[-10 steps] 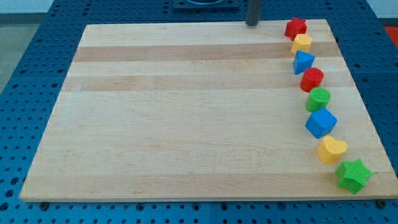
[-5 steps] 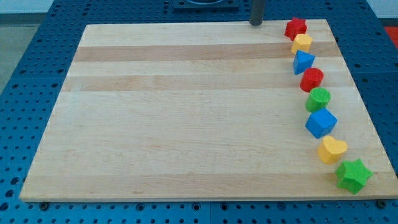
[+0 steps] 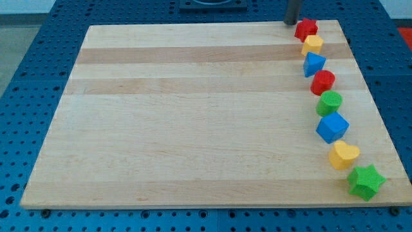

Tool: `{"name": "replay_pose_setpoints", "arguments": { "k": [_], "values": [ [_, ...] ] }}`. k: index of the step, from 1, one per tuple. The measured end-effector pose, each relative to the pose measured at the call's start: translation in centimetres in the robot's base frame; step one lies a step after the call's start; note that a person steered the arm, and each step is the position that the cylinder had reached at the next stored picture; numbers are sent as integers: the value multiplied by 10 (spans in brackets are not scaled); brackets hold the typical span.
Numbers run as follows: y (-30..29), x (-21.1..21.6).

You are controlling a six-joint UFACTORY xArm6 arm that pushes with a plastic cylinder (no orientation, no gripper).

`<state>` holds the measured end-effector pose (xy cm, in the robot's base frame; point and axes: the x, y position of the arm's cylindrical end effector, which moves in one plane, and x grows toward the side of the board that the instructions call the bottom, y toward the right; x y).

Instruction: Point your arm towards the yellow heart

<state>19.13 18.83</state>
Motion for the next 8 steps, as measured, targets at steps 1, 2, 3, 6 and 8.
{"name": "replay_pose_setpoints", "arguments": {
  "k": [1,2,3,6,8],
  "values": [
    [7,0],
    [31,1],
    [116,0],
    [157,182],
    [151,295]
  ]
}}
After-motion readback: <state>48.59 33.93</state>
